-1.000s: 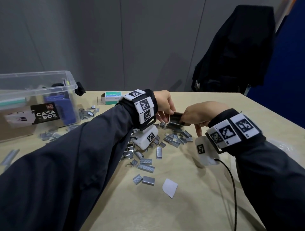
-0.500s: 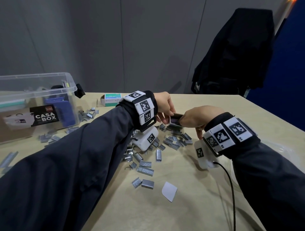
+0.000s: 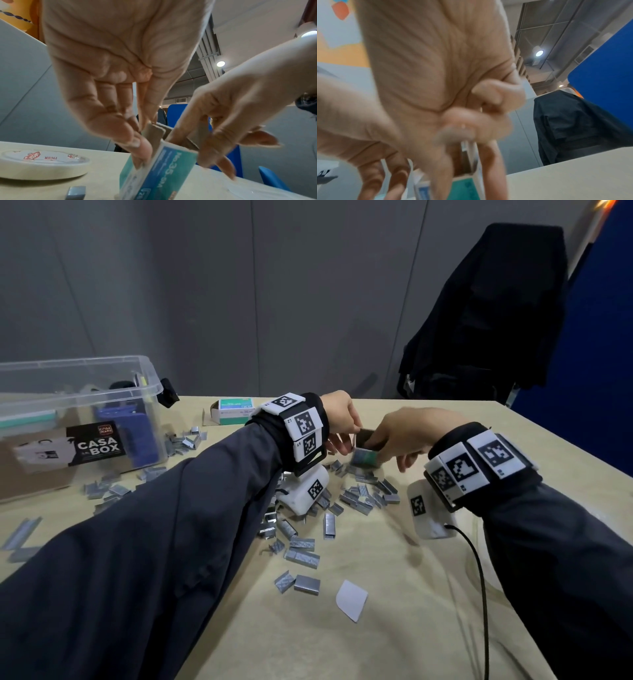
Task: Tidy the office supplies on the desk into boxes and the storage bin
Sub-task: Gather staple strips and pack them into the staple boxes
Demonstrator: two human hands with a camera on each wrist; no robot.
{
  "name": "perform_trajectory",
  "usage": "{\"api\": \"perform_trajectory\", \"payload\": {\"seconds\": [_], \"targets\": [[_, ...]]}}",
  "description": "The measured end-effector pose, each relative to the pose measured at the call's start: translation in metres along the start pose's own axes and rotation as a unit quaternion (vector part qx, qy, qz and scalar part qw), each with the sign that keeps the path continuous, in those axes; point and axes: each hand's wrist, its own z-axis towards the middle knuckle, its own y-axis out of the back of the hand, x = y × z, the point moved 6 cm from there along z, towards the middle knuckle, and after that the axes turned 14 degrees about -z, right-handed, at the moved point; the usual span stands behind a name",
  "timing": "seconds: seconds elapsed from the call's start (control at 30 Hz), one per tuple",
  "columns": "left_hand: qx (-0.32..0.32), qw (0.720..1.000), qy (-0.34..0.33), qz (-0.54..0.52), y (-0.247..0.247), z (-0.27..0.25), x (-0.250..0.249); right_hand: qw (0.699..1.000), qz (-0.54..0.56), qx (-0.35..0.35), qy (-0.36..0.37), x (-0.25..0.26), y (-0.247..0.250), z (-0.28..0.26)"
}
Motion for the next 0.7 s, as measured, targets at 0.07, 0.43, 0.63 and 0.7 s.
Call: {"api": "perform_trajectory", "payload": {"seconds": [0.07,0.43,0.63,0.7], "targets": [[-0.011,1.0,-0.003,-0.019,0.006,-0.001,0.0,0.998,0.028,-0.051,-0.012,-0.009,0.009,0.004],[-0.04,0.999,0.026,0.013,0.081,-0.043,0.028,0.97,-0.003,-0.227,-0.083,-0.009,0.039,0.004],[-0.076,0.995,0.065,0.026,0.137,-0.072,0.073,0.957,0.117,-0.266,0.0,0.024,0.059,0.007],[-0.102,0.99,0.08,0.051,0.156,-0.076,0.089,0.955,0.191,-0.22,0.05,0.044,0.059,0.011]]}}
